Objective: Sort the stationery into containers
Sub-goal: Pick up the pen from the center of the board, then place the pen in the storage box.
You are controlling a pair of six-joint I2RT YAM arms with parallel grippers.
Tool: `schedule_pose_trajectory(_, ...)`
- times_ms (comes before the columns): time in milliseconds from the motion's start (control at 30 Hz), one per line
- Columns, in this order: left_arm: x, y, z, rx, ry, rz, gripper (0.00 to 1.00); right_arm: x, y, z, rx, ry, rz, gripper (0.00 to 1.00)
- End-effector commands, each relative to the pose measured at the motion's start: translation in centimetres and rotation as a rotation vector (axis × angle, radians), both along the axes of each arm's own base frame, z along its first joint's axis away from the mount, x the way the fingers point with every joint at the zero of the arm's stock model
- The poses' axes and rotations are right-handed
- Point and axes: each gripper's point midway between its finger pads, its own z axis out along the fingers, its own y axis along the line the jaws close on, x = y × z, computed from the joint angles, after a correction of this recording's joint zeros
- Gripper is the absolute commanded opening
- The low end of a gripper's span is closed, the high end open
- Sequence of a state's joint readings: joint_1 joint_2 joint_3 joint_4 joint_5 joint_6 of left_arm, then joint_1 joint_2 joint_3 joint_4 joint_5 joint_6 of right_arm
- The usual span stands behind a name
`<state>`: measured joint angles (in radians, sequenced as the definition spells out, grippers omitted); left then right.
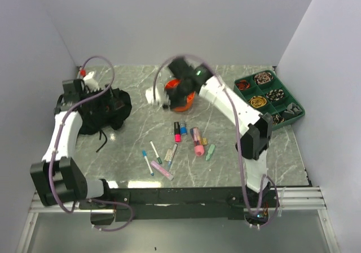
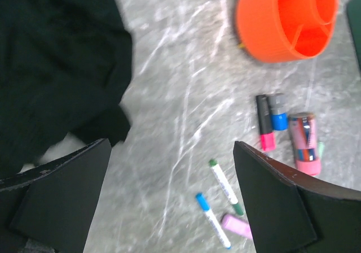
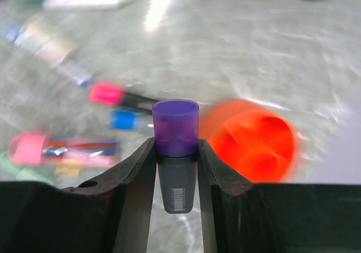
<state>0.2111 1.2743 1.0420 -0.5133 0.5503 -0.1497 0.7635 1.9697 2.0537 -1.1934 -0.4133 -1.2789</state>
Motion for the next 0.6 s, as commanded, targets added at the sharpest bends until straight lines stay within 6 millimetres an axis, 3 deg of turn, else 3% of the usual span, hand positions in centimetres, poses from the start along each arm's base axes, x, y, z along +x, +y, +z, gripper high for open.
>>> schedule_pose_trajectory(0,4.2,-3.2,5.0,-0.007,-0.174,-0.131,0.98,3.0,1.3,5.4,0.267,0.201,-0.238,0.0)
schedule_pose_trajectory(33,5.1,-3.7,6.3,0.003,-0.218,-0.16,0.98,5.2,2.2,7.1,0.368,0.169,-0.27,0.0)
schedule_pose_trajectory(100,6.1,-5.1,6.4,-0.007,-0.227,-0.21,0.97,8.0,1.4,8.4,0.488,0.237,-0.407,0.0)
schedule_pose_trajectory(133,6.7,-5.5,7.2,-0.007,-0.257,-0.227,0.97,9.9,2.0,8.9,0.58,0.222,-0.419,0.0)
schedule_pose_trajectory(233,8.4,-6.9,8.2,0.0,-0.326,-0.292,0.96,12.8,1.4,10.2,0.737,0.243,-0.509,0.0)
schedule_pose_trajectory(433,11.5,-7.6,7.8,-0.025,-0.343,-0.323,0.93,16.7,1.3,10.7,0.927,0.242,-0.591,0.0)
schedule_pose_trajectory(567,12.7,-7.9,6.4,-0.018,-0.321,-0.332,0.93,19.5,1.5,10.7,1.005,0.215,-0.632,0.0)
